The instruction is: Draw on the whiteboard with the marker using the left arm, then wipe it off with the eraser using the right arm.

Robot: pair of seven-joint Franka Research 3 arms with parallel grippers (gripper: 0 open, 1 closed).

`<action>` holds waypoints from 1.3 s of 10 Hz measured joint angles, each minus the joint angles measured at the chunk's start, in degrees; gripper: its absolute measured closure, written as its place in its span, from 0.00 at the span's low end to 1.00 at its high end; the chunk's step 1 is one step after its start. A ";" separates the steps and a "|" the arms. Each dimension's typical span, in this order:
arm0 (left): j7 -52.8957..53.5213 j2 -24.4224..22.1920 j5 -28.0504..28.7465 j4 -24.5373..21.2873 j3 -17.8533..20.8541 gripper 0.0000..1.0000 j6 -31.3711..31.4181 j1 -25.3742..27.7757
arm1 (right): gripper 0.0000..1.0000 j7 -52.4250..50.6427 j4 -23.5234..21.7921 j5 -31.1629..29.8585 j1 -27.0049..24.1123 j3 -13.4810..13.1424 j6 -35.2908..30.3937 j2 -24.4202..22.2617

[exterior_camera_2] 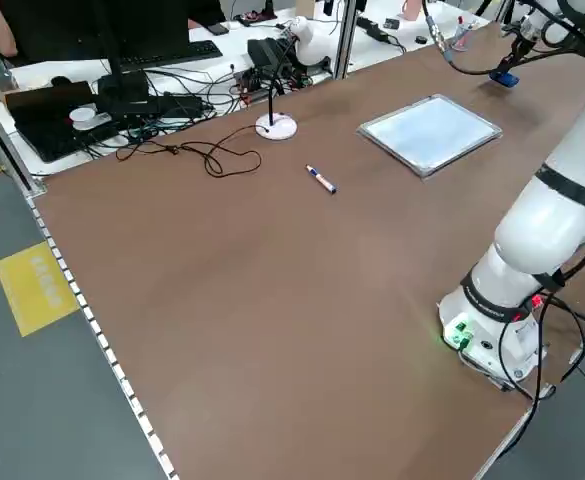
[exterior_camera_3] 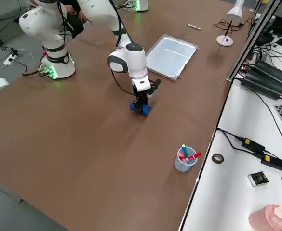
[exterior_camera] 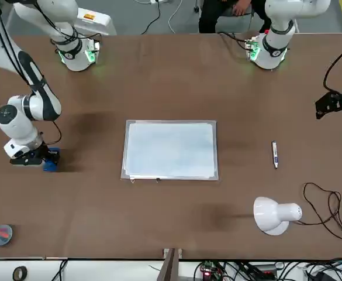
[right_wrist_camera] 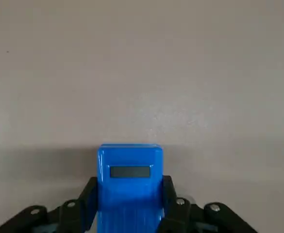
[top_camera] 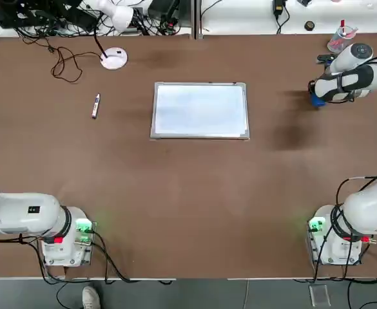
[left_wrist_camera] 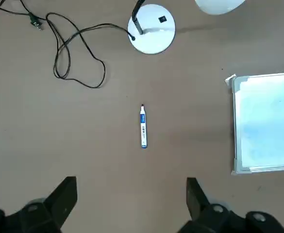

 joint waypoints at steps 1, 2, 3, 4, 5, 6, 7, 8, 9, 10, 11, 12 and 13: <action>0.00 0.03 0.00 0.00 0.00 0.00 0.00 0.00 | 0.42 0.16 0.05 0.00 0.00 0.01 0.00 0.00; 0.00 0.05 0.00 0.00 0.00 0.00 0.00 0.00 | 0.42 0.26 0.09 0.01 0.00 0.01 0.00 0.00; 0.00 0.06 0.00 0.00 0.00 0.00 0.00 0.00 | 0.37 0.35 0.11 0.01 0.00 0.01 0.00 0.00; 0.00 0.07 0.00 0.00 0.00 0.00 0.00 0.00 | 0.33 0.38 0.11 0.02 -0.01 0.01 0.00 0.00; 0.00 0.08 0.00 0.00 0.00 0.00 0.00 0.00 | 0.32 0.41 0.12 0.02 -0.02 0.01 0.00 0.00; 0.00 0.10 0.00 0.00 0.00 0.00 0.00 0.00 | 0.32 0.44 0.12 0.02 -0.03 0.01 0.02 0.00; 0.00 0.11 0.00 -0.01 0.00 0.00 0.00 0.00 | 0.31 0.50 0.12 0.02 -0.03 0.01 0.09 0.00; 0.00 0.11 0.00 -0.01 0.00 0.00 0.00 0.00 | 0.28 0.60 0.12 0.02 -0.03 0.02 0.15 0.00; 0.00 0.11 0.00 -0.01 0.00 0.00 0.00 0.00 | 0.27 1.11 0.14 0.04 -0.03 0.08 0.14 0.00; 0.00 0.11 0.00 -0.01 0.00 0.00 0.00 0.00 | 0.27 2.11 0.29 0.04 -0.02 0.25 -0.36 -0.07; 0.00 0.11 0.00 -0.01 0.00 0.00 0.00 0.00 | 0.22 3.01 0.83 0.04 0.04 0.54 -2.55 -0.47; 0.00 0.11 0.00 -0.01 0.00 0.00 0.00 0.00 | 0.17 3.53 1.98 0.03 0.18 0.83 -6.43 -1.39; 0.00 0.11 0.00 -0.01 0.00 0.00 0.00 0.00 | 0.17 3.93 3.55 0.03 0.34 1.22 -11.15 -3.01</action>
